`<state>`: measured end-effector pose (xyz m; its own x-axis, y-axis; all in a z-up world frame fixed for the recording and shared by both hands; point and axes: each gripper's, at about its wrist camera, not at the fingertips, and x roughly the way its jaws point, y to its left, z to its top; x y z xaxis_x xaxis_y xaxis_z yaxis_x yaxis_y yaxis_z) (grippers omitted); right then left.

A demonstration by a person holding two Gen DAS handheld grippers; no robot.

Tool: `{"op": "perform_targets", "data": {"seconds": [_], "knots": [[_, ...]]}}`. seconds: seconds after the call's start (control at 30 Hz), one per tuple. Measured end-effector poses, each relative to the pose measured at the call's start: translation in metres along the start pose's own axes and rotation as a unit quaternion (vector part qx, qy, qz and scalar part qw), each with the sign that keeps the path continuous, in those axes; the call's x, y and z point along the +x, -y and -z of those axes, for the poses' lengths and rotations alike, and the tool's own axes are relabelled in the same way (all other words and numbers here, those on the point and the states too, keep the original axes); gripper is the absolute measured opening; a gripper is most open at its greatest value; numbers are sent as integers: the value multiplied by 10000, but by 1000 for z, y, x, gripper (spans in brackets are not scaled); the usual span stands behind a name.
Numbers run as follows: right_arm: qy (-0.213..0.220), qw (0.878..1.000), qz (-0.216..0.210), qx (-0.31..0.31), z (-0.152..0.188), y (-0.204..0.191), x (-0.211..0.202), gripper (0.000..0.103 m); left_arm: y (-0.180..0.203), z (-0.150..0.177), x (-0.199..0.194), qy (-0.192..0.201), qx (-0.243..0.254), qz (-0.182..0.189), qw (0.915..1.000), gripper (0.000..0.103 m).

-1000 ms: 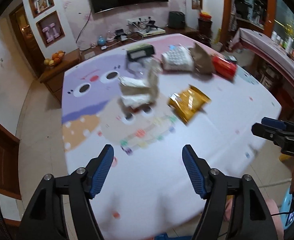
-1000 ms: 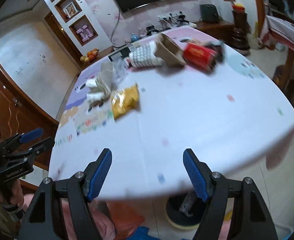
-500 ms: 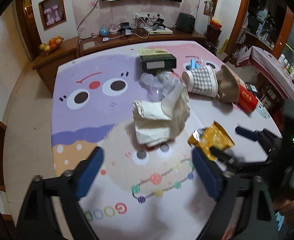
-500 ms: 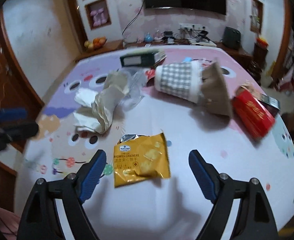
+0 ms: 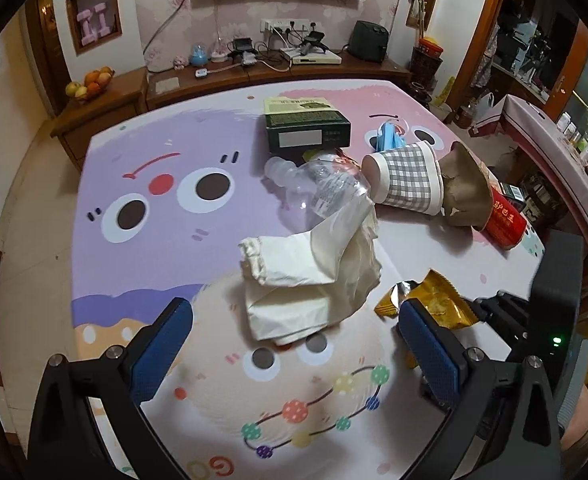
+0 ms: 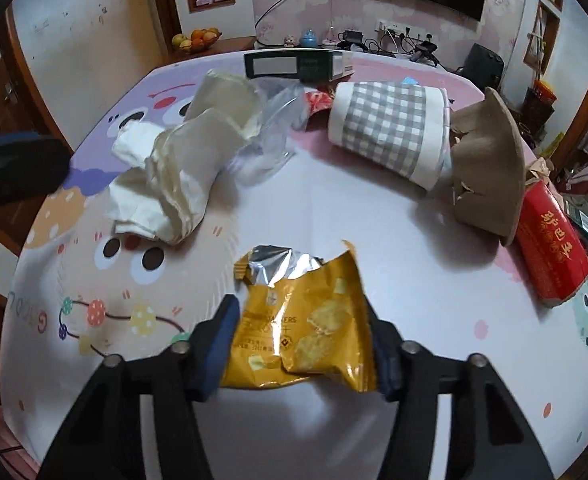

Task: Collect trash
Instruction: 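Grasp the yellow crackers packet with the right tool while the left tool grasps the white tissue, then lift the crackers packet and tissue and carry both tools over the bin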

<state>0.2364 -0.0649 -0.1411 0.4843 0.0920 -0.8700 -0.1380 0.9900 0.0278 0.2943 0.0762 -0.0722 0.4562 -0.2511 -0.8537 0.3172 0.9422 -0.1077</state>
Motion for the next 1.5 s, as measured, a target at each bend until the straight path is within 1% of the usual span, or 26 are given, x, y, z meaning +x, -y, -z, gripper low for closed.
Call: {"op": "perform_targets", "data": {"seconds": [0.03,0.07,0.1,0.17,0.23,0.43,0.53,0.67,0.77,0.87,0.9,0.93,0.97,1.0,1.07,1.13,1.27,1.4,1.5], "knots": [[9,10000,-46,43,-2,3,-2,31,0,-2,3,-55,-32,49,10000,102],[31,9999,-78,89,-4,7,-3,25,1,-4,8,-131,-84,110,9998,102],[48,9998,-101,133,-6,8,-3,14,2,-6,11,-174,-118,152,9997,102],[69,9992,-215,328,-11,18,-4,7,4,-9,18,-289,-150,238,9992,102],[63,9987,-251,440,-13,24,-4,6,5,-13,24,-359,-202,236,9989,102],[116,9985,-322,432,-13,24,-1,5,0,-21,43,-599,-508,206,9967,102],[160,9981,-398,448,-10,24,-1,5,0,-24,52,-660,-556,87,9962,102],[175,9979,-445,445,-9,23,0,5,5,-29,63,-694,-490,-74,9964,102],[191,9977,-469,445,-8,23,0,4,7,-32,73,-725,-441,-264,9960,102],[213,9973,-515,476,-7,24,0,4,2,-34,82,-817,-609,-406,9940,101],[227,9972,-529,481,-7,23,0,4,-3,-32,87,-938,-816,-415,9914,97],[232,9970,-548,491,-6,24,0,4,-8,-31,89,-998,-957,-364,9897,80],[234,9969,-561,494,-6,24,0,4,-12,-29,92,-1091,-1110,-329,9873,66],[235,9969,-567,493,-5,24,-1,4,-15,-28,93,-1114,-1205,-321,9859,66],[235,9968,-590,495,-4,25,-2,4,-18,-26,88,-958,-1272,-295,9868,61],[239,9965,-604,526,-3,26,-2,4,-16,-22,80,-755,-1135,-375,9900,59],[283,9956,-645,612,1,29,-7,3,-9,-14,59,-583,-987,-475,9923,57],[398,9938,-707,757,7,32,-21,3,4,0,27,-373,-805,-378,9953,56],[531,9924,-765,809,14,32,-39,3,18,16,-6,-204,-613,-166,9978,56]]}}
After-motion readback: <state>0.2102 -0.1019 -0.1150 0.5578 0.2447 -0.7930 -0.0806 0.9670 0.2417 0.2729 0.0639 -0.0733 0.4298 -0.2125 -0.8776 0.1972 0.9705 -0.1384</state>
